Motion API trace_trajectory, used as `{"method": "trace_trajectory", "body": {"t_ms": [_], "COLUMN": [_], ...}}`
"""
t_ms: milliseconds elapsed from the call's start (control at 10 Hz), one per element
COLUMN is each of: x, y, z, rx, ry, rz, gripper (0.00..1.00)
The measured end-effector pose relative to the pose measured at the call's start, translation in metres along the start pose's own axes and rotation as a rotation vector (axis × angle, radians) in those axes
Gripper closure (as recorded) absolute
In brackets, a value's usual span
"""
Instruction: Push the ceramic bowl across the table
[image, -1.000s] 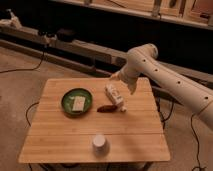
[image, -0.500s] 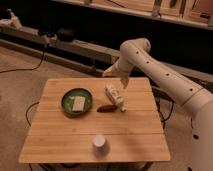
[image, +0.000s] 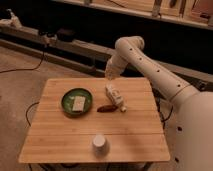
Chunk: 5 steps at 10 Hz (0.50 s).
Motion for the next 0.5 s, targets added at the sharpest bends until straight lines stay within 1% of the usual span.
{"method": "trace_trajectory", "body": {"t_ms": [100,300,500], "x": [0.006,0.015,0.018], "y": [-0.009,-0.029,-0.046], "z": [0.007,0.024,0.039], "rx": [0.016,0.051,0.089], "ry": [0.003,0.003,-0.002], "rz": [0.007,0.022,0.018], "gripper": [0.99,1.00,1.00]}}
